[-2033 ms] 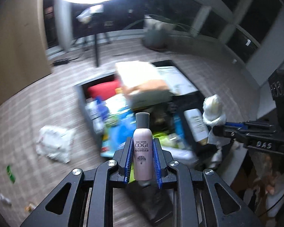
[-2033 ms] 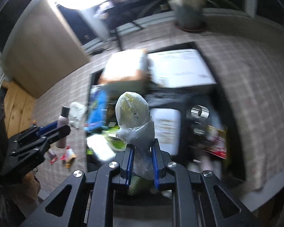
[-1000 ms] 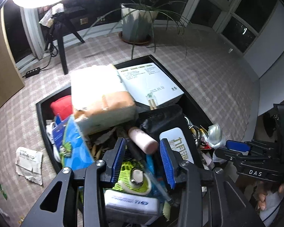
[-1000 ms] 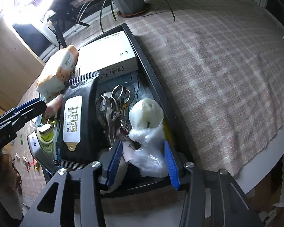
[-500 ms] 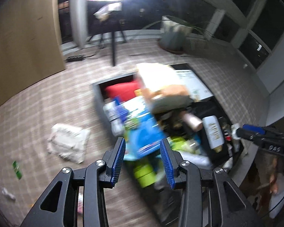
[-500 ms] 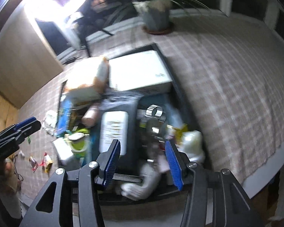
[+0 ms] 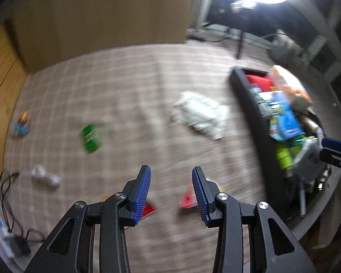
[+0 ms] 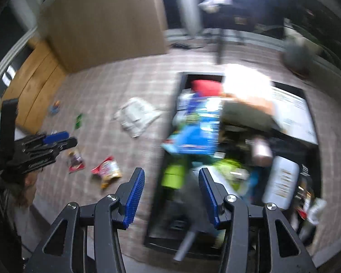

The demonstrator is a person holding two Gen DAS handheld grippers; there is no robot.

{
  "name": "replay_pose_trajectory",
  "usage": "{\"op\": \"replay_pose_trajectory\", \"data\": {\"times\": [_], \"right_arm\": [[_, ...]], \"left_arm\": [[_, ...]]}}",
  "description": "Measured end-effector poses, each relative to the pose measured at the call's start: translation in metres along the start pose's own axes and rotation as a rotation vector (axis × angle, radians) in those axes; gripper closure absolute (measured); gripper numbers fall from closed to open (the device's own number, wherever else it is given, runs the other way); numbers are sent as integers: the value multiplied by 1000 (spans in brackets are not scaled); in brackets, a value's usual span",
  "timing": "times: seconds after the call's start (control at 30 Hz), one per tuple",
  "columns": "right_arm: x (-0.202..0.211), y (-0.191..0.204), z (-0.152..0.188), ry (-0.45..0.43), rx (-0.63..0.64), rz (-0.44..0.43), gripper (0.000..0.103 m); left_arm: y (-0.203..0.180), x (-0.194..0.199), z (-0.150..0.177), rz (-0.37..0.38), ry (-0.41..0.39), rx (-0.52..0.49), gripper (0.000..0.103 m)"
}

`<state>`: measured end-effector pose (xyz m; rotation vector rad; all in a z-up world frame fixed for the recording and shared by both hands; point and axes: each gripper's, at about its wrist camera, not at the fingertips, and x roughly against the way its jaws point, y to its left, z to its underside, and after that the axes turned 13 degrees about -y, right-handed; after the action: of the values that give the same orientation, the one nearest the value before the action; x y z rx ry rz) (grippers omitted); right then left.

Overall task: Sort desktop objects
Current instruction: 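Open both grippers to drop the bag and bottle into the tray, then grasp a Coffee-mate sachet with each gripper from the cloth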

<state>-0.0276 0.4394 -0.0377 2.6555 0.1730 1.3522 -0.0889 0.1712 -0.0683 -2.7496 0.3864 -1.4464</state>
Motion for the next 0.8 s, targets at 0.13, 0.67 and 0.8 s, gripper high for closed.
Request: {"op": "replay_pose_trajectory", "data": {"times": [0.13, 0.67, 0.8], "right_arm": [[-26, 43, 1, 53, 85, -46, 57], [-126, 121, 26, 255, 231, -67, 47], [-142, 128, 35, 286, 257, -60, 47]], "left_arm": [[39, -3, 19, -29, 27, 53, 60], [72, -43, 53, -7, 106, 125, 45], [71, -48, 55, -1, 115, 122, 45]]}}
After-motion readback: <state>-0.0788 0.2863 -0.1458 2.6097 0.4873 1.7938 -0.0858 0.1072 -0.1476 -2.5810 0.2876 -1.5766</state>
